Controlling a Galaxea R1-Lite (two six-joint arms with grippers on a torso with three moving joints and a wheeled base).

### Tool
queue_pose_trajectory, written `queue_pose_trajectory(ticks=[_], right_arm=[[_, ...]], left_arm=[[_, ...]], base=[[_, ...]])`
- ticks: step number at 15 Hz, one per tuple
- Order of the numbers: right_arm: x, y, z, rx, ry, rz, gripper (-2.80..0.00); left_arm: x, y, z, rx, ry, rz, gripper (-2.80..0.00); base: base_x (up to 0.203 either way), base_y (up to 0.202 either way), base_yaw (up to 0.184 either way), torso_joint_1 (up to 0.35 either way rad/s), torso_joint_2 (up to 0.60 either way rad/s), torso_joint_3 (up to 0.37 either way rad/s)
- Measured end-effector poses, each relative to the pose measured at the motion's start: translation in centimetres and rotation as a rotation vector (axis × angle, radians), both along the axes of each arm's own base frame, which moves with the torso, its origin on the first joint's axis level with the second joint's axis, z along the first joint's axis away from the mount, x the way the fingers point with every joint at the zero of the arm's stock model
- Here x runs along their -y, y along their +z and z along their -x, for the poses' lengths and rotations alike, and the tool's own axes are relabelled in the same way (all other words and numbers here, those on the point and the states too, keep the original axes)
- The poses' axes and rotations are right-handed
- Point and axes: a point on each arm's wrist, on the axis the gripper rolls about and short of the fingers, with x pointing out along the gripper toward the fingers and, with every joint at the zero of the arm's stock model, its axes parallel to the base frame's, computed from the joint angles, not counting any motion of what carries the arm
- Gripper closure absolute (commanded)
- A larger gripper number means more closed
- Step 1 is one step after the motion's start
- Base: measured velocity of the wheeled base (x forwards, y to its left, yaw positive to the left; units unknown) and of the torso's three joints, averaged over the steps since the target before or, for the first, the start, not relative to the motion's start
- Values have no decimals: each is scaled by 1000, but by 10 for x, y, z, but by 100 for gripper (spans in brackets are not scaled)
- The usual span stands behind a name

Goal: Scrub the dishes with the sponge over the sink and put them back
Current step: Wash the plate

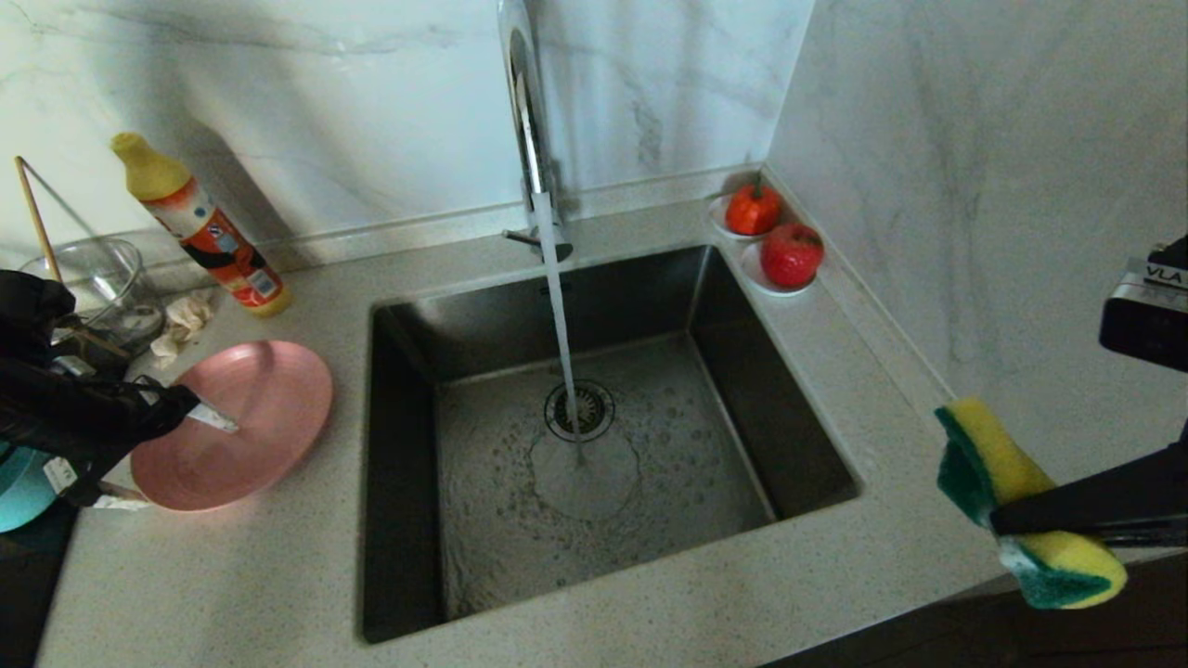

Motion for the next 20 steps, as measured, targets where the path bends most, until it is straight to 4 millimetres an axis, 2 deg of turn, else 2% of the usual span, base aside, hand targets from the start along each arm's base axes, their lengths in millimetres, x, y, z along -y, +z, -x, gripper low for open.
queue_pose_trajectory(ticks=[5, 9, 20], right_arm=[[1, -4, 1, 4, 6, 10, 0], [1, -4, 1, 5, 6, 9, 0], [1, -3, 2, 9, 7, 8, 0]], left_arm=[[6, 12, -4, -70, -10, 11, -280], [6, 17, -6, -59, -10, 2, -280], [-1, 16, -9, -87, 47, -70, -280]], base=[[0, 0, 0, 0, 0, 0], [0, 0, 0, 0, 0, 0], [0, 0, 0, 0, 0, 0]])
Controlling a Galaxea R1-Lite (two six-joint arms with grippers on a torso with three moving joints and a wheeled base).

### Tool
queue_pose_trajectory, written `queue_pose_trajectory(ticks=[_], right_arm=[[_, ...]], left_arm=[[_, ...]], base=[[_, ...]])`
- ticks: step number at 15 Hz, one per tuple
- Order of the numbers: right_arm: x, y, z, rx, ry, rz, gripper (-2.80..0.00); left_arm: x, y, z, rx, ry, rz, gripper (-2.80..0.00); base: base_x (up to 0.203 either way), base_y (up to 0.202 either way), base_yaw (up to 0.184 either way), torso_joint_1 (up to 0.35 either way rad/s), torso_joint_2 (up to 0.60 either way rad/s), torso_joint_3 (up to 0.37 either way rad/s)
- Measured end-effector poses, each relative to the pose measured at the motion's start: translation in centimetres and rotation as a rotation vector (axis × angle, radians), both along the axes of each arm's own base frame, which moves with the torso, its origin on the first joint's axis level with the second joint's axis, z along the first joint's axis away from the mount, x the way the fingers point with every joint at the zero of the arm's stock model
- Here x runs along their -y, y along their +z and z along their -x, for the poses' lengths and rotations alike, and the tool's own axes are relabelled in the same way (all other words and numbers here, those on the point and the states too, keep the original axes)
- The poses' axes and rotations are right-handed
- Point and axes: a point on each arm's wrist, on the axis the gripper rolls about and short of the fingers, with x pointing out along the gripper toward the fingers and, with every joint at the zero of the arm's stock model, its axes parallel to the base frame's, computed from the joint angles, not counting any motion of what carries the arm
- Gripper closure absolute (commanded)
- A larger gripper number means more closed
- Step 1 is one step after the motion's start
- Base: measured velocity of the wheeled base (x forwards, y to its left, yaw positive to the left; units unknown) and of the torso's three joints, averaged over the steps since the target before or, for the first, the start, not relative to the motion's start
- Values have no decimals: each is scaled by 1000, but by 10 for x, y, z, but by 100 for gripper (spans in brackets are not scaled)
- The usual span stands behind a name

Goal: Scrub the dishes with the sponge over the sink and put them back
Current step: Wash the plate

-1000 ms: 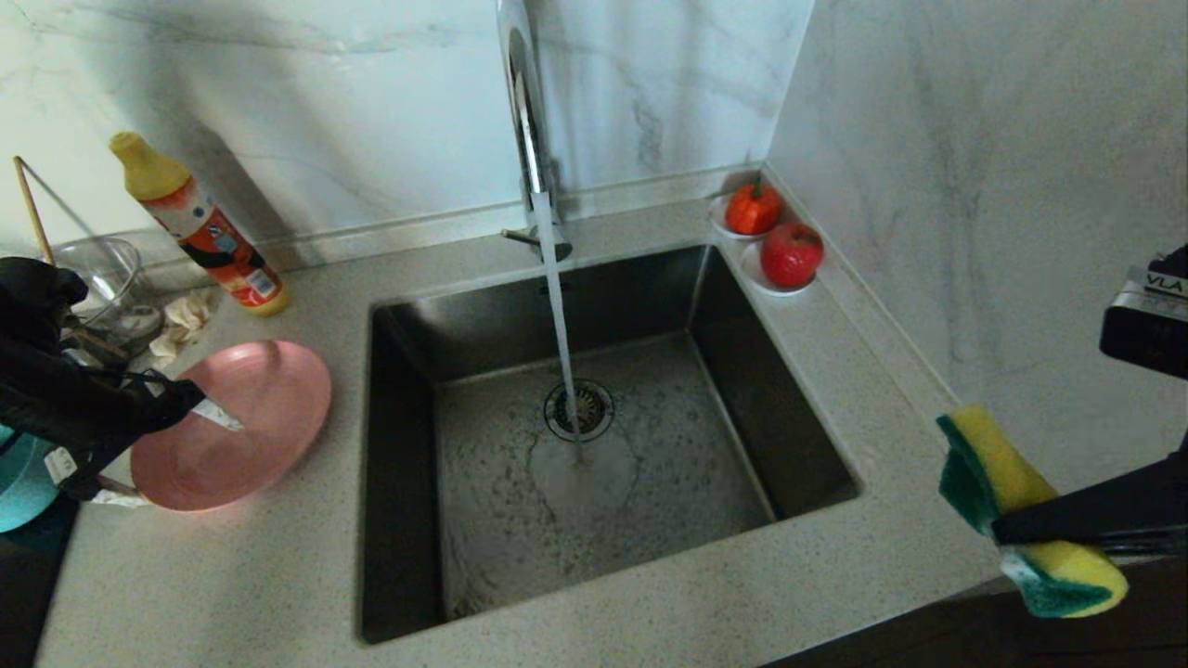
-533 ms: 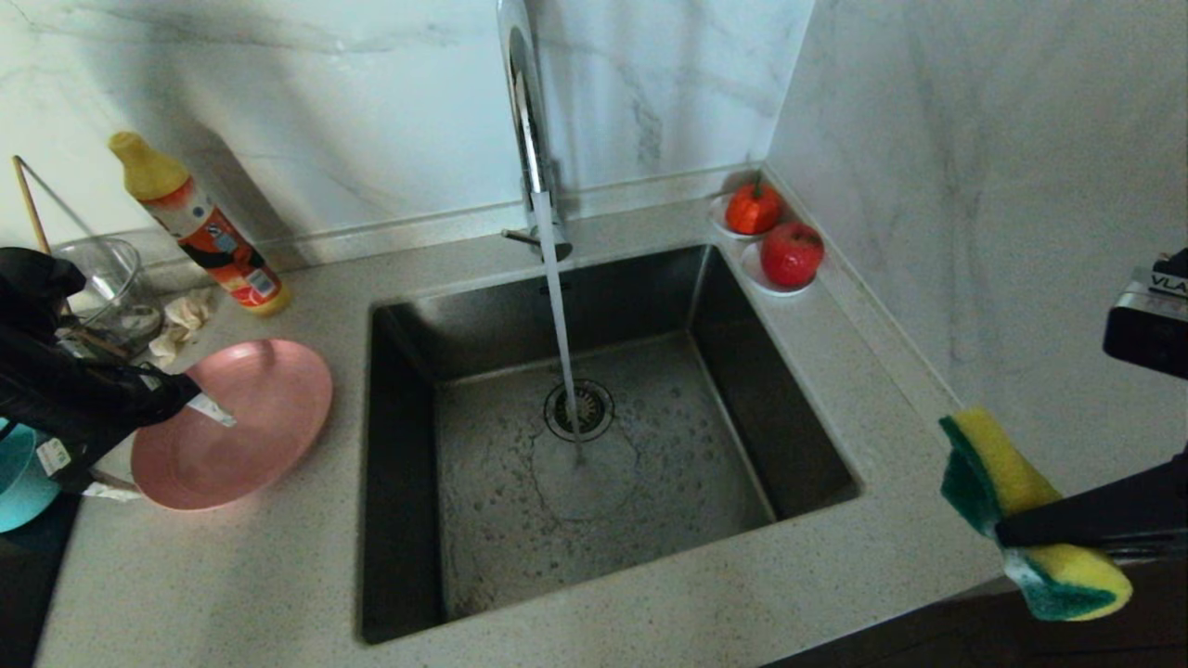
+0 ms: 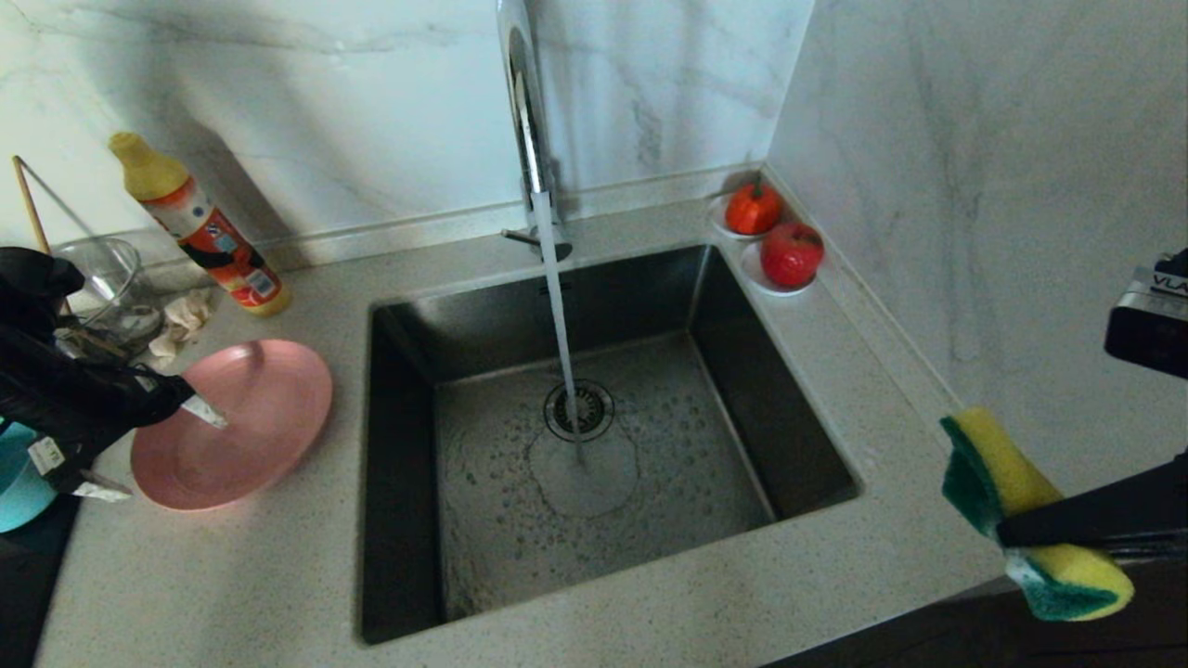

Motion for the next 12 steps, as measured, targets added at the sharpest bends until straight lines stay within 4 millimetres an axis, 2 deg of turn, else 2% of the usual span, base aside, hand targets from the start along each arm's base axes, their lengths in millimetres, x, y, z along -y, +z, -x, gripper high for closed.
queue_pose_trajectory(ticks=[12], right_arm=[[-1, -2, -3, -9, 1, 4, 0]], left_arm=[[-7, -10, -8, -14, 30, 1, -280]], base=[[0, 0, 0, 0, 0, 0]])
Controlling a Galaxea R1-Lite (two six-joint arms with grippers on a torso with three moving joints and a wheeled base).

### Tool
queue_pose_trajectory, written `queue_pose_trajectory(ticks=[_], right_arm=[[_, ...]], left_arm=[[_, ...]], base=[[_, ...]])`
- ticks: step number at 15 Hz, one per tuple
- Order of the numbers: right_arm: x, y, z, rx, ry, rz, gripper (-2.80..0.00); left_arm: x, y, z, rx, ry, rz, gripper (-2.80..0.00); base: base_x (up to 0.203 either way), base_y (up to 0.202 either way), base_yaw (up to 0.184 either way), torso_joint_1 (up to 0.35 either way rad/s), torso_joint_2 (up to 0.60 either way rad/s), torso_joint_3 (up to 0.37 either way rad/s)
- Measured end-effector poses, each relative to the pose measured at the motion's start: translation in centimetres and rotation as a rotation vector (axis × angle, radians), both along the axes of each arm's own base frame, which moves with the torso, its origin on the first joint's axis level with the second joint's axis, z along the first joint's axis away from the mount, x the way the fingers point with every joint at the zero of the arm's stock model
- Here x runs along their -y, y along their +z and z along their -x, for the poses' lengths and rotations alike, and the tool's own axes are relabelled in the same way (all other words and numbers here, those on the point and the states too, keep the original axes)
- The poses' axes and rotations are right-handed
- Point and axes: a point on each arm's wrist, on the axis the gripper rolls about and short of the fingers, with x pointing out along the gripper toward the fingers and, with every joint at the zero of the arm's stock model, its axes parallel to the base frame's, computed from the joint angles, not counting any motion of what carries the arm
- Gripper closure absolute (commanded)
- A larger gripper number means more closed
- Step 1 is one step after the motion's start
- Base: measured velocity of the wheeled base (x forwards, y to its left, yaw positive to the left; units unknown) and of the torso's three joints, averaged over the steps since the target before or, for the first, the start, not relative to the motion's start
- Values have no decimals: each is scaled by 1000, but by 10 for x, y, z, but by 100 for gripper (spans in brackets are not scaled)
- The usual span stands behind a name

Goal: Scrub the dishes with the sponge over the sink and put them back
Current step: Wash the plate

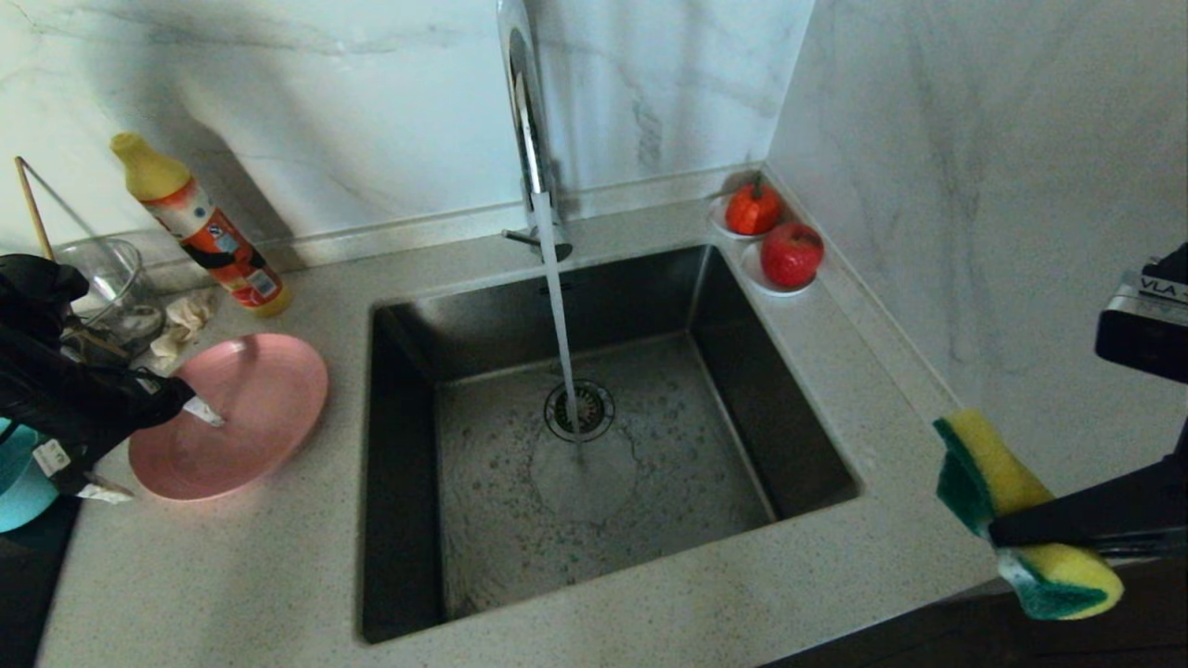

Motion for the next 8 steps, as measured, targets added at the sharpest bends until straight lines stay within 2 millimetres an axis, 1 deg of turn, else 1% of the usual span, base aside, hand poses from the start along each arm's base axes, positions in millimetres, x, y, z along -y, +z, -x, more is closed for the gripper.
queue_pose_trajectory(ticks=[8], right_arm=[[0, 0, 0, 0, 2, -2, 0]], left_arm=[[-3, 3, 0, 12, 16, 1, -280]], base=[[0, 0, 0, 0, 0, 0]])
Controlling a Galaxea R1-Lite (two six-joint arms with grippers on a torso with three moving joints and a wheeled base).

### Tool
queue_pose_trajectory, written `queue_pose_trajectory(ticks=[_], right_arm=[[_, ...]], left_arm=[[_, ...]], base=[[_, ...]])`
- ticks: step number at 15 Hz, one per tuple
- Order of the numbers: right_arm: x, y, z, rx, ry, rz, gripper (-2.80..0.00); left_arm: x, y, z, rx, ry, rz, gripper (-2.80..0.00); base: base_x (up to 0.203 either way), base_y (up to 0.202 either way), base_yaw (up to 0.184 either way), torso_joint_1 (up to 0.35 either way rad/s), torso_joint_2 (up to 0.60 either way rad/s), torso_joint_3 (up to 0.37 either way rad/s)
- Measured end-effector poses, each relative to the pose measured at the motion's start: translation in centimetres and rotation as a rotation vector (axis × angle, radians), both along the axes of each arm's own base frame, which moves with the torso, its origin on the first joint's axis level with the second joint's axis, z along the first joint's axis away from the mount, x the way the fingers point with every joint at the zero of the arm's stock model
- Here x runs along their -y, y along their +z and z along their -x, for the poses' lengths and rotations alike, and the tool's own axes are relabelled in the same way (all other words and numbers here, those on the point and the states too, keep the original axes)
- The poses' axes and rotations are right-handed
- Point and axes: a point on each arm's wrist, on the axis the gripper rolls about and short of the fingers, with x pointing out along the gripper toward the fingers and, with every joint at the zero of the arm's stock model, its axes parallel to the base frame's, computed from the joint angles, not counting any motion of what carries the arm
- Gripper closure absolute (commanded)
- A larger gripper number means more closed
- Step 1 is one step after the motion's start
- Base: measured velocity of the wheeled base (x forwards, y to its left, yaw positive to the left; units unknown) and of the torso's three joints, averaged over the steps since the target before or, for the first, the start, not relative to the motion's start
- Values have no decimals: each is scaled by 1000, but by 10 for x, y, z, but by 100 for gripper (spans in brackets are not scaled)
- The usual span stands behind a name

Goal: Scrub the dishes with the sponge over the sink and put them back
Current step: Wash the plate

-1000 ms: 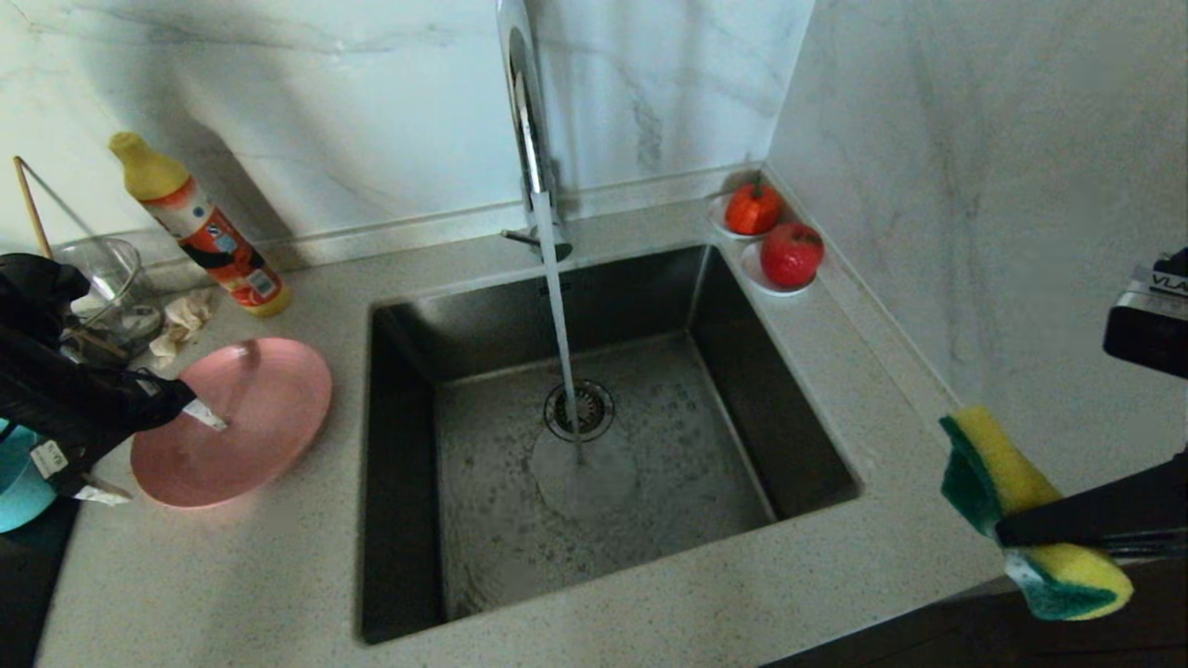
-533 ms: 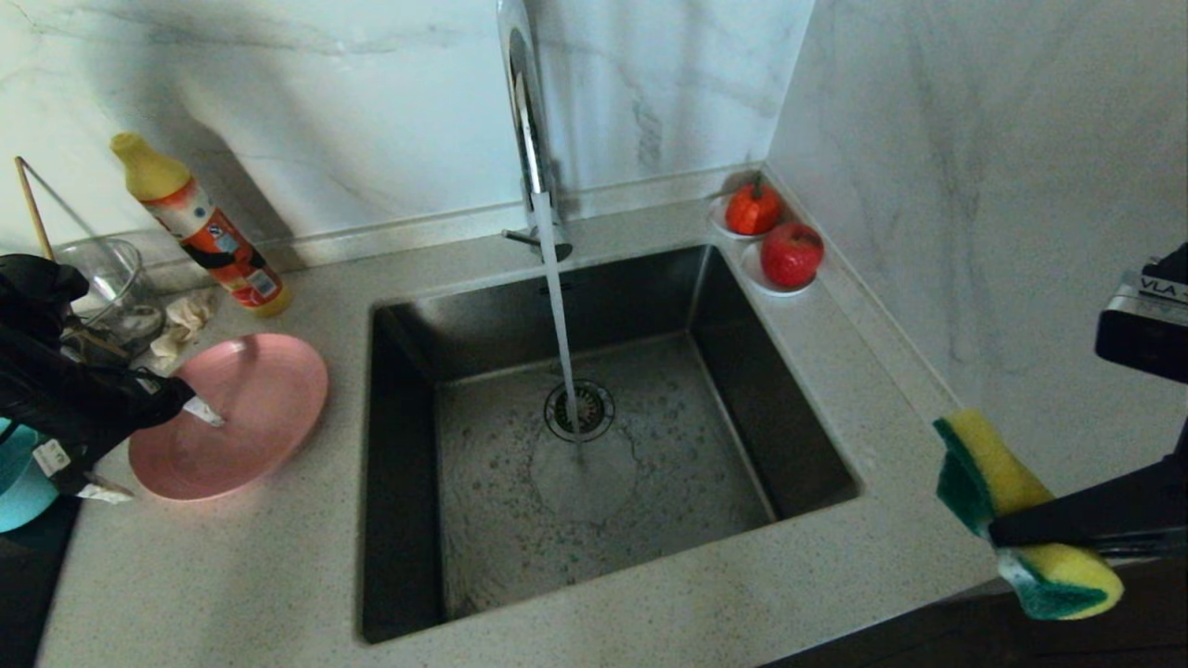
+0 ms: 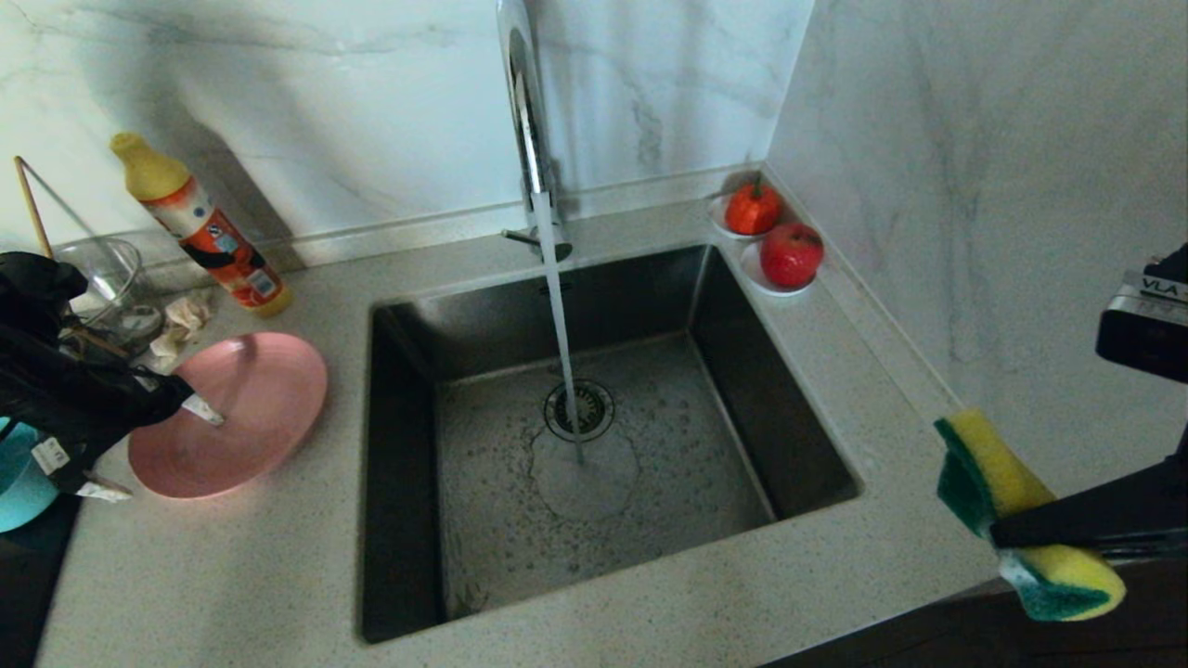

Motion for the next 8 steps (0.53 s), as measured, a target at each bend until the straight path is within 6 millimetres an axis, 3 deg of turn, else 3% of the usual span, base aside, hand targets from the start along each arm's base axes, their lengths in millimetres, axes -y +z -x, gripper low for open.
queue_pose_trajectory(ticks=[8], right_arm=[[0, 1, 0, 1, -1, -1, 0]], left_arm=[[-8, 7, 4, 23, 32, -1, -280]], base=[[0, 0, 0, 0, 0, 0]])
